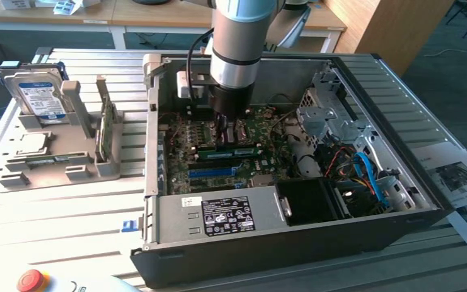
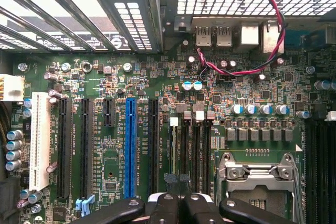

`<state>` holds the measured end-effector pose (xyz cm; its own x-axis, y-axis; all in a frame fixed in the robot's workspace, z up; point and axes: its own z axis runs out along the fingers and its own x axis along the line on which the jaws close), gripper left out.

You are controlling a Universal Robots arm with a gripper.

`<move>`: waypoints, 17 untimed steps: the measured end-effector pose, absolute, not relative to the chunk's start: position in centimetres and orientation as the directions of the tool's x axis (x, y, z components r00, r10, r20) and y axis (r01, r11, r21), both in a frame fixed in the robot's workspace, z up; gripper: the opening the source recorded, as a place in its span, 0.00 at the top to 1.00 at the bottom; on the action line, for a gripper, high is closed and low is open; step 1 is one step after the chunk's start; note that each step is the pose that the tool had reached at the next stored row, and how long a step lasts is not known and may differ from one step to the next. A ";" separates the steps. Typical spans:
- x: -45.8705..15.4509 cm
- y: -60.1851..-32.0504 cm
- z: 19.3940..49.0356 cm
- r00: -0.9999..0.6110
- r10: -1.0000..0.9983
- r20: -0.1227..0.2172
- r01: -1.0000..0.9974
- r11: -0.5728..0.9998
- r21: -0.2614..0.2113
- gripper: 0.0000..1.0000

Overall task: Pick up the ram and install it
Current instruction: 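Press down the ram until it locks into place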

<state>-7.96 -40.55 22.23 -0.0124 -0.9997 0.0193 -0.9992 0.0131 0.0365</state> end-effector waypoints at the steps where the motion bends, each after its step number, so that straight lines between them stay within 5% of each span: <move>1: -8.0 -40.5 22.3 -0.012 -1.000 0.019 -0.999 0.013 0.036 0.90; 17: -8.0 -40.6 24.1 -0.012 -1.000 0.020 -0.999 0.013 0.037 0.90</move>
